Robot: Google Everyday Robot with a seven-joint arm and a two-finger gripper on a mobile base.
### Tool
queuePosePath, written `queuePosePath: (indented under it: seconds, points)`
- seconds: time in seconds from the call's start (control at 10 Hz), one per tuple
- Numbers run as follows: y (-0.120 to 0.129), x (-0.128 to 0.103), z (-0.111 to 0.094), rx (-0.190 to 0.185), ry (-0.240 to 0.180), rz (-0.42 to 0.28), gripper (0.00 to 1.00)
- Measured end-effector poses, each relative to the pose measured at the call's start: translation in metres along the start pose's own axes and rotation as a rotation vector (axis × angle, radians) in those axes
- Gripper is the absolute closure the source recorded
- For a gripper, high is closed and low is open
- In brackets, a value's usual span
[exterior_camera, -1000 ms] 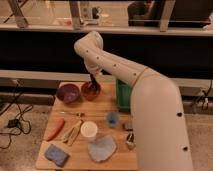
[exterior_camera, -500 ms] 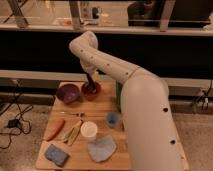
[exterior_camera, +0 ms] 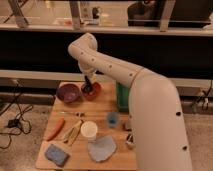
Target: Wipe red bowl with brush
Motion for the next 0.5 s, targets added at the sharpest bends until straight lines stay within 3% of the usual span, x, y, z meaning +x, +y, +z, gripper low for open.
queuePosePath:
  seconds: [0.5]
  points:
    - [0.018,-0.007,-0.021,0.024,0.005,0.001,1.00]
